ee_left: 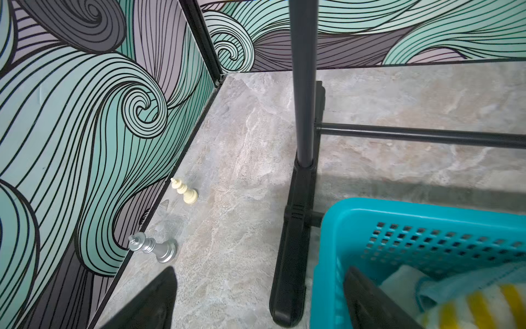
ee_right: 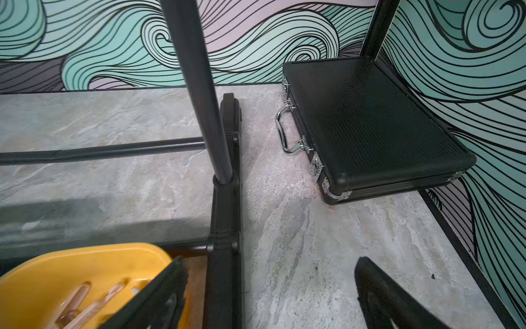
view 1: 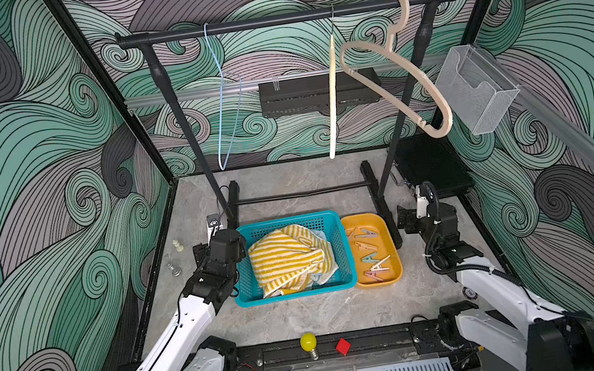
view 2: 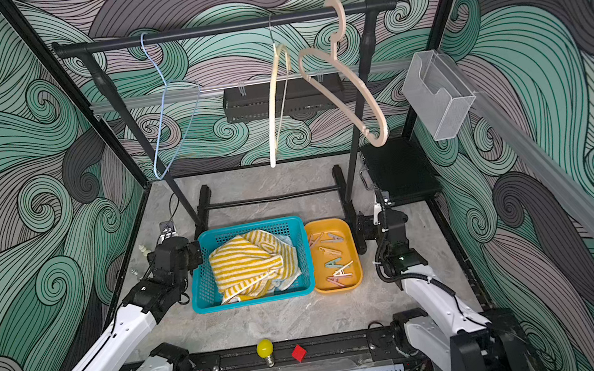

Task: Remove the clothespins securing towels to the hanger
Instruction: Reset both arms

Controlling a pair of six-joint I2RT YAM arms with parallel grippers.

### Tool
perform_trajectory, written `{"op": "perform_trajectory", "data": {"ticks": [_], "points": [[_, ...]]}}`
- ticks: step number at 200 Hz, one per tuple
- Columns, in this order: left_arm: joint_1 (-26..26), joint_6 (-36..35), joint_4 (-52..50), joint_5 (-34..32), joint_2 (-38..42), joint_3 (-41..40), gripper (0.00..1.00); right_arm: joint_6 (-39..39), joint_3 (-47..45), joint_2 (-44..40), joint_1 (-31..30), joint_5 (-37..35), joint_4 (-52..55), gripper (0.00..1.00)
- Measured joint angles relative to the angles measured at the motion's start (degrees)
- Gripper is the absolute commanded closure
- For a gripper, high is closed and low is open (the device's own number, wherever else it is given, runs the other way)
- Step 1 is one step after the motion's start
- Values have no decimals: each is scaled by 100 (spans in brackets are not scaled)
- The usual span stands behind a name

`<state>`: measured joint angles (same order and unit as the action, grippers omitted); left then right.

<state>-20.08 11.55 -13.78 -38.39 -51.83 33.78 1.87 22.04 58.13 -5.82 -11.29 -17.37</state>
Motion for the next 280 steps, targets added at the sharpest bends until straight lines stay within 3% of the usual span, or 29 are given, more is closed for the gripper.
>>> {"op": "perform_trajectory", "data": {"ticks": [68,137,161,216,280], "points": [[715,-487,2286,273,-914,-1019,10,-136,-343,1314,232,103,-1952,8],[1543,-772,4260,1447,-2295,-828,12,-356,-348,2518,319,730,-3193,8],[1790,-802,4520,1976,-2549,-743,13,-424,-293,2911,363,1016,-3244,9],[2341,-748,4778,2983,-3145,-455,13,-442,26,2964,564,1502,-3123,7],[2441,-868,4581,3567,-3407,-433,13,-442,33,2964,579,1644,-3101,7]]}}
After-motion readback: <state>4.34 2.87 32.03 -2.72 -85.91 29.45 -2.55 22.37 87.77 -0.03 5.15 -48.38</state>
